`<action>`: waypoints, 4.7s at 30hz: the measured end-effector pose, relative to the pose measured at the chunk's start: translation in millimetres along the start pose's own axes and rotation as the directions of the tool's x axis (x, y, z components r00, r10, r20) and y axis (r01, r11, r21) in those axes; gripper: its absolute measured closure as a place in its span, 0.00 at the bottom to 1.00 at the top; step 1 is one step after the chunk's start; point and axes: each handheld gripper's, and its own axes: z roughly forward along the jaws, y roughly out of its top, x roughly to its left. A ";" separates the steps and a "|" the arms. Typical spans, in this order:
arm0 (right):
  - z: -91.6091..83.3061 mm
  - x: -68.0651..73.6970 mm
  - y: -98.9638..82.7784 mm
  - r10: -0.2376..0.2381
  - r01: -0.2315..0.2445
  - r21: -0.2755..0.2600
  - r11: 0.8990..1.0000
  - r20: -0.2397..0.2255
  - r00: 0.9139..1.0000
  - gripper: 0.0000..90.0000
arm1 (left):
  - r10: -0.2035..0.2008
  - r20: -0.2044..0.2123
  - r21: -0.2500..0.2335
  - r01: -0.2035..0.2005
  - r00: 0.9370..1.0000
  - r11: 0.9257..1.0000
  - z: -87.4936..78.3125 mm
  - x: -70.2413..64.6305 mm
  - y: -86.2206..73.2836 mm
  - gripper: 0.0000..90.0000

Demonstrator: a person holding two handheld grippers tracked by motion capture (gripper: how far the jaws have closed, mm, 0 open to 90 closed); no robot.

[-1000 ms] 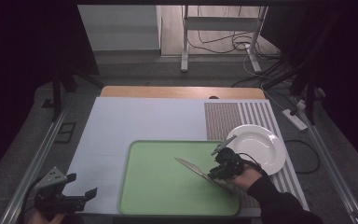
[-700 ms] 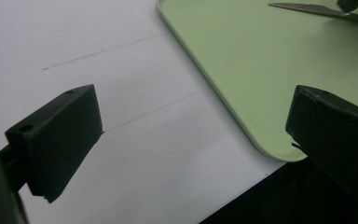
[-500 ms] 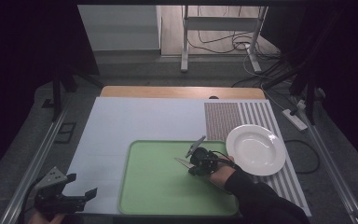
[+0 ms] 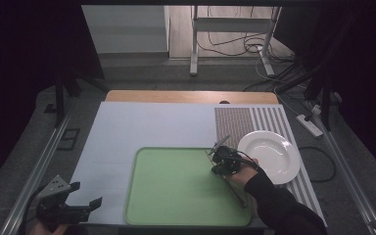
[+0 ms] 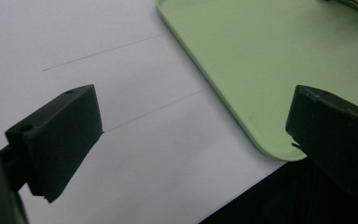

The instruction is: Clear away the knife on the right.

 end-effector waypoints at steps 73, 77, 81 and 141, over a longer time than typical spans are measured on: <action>-52.9 -9.0 -37.9 0.189 -0.179 -0.207 0.962 0.031 0.981 0.11 | -0.001 -0.005 0.002 0.001 1.000 1.000 0.3 -0.3 0.2 0.04; -52.4 -10.0 -42.4 0.187 -0.179 -0.194 0.965 0.022 0.982 0.08 | -0.002 -0.005 0.002 0.002 1.000 1.000 0.3 -0.2 0.2 0.04; -52.3 -9.8 -45.5 0.187 -0.179 -0.185 0.966 0.032 0.982 0.03 | -0.002 -0.005 0.002 0.002 1.000 1.000 0.2 -0.2 0.2 0.04; -106.0 7.1 -132.8 0.377 -0.333 -0.345 0.878 0.070 0.923 0.00 | -0.014 0.000 -0.004 0.014 1.000 1.000 -0.2 1.1 -0.2 0.04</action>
